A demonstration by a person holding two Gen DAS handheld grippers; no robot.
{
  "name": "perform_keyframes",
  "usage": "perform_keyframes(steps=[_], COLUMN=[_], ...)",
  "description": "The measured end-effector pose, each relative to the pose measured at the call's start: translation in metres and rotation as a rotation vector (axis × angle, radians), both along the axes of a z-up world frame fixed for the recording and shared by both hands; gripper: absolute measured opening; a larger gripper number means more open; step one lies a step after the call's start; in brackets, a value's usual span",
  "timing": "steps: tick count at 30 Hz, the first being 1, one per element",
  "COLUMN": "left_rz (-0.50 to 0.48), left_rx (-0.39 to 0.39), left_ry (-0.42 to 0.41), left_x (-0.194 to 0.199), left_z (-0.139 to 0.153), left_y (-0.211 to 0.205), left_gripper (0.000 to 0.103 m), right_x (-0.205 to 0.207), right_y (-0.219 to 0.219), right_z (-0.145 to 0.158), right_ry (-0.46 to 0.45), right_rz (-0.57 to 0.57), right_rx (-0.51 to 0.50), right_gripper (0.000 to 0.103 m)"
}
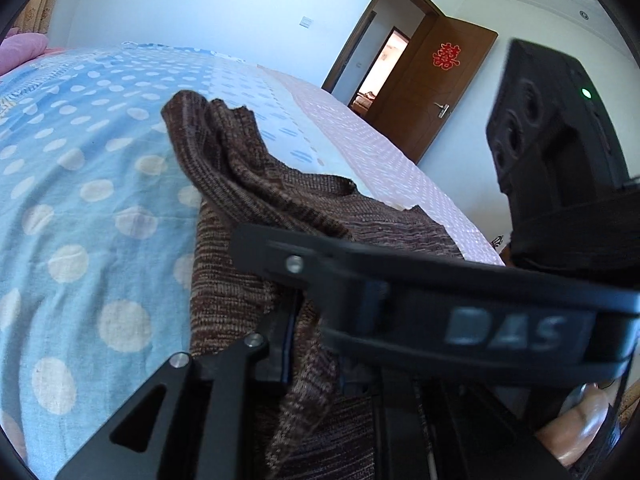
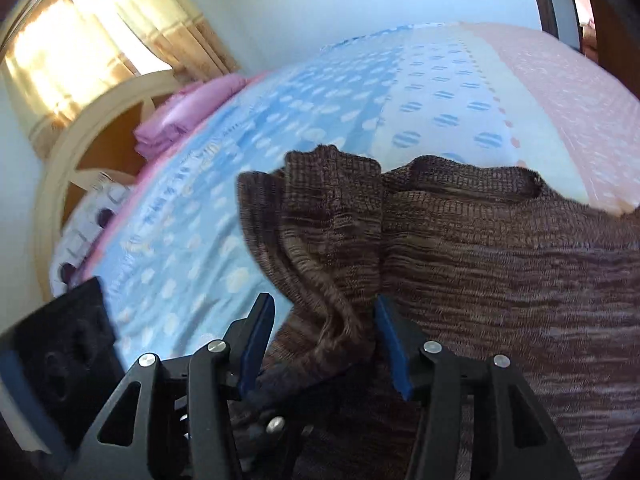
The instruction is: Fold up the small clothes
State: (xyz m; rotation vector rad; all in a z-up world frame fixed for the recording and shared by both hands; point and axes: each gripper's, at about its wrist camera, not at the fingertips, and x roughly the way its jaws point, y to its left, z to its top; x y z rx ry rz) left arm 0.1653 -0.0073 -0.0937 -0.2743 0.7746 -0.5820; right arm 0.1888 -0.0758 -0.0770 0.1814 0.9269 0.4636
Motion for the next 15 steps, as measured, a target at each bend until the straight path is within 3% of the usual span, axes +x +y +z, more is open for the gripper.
perform_keyframes(steps=[1, 2, 3, 4, 11, 15], left_rz=[-0.001, 0.000, -0.002, -0.003, 0.009, 0.013], left_rx=[-0.003, -0.007, -0.013, -0.017, 0.018, 0.056], left_ry=[0.001, 0.002, 0.006, 0.011, 0.005, 0.006], left_x=[0.000, 0.001, 0.002, 0.002, -0.002, -0.003], left_z=[0.000, 0.000, -0.001, -0.001, 0.006, 0.017], left_y=[0.000, -0.001, 0.000, 0.000, -0.009, -0.029], left_gripper=[0.017, 0.017, 0.017, 0.016, 0.018, 0.017], right_x=[0.000, 0.002, 0.002, 0.003, -0.003, -0.005], right_y=[0.001, 0.003, 0.004, 0.003, -0.030, -0.042], right_z=[-0.002, -0.003, -0.005, -0.007, -0.005, 0.006], right_ry=[-0.007, -0.009, -0.019, -0.023, -0.028, -0.047], right_rz=[0.005, 0.010, -0.001, -0.019, -0.124, -0.124], right_rx=[-0.016, -0.032, -0.068, -0.094, 0.075, 0.054], right_gripper=[0.053, 0.045, 0.020, 0.019, 0.013, 0.012])
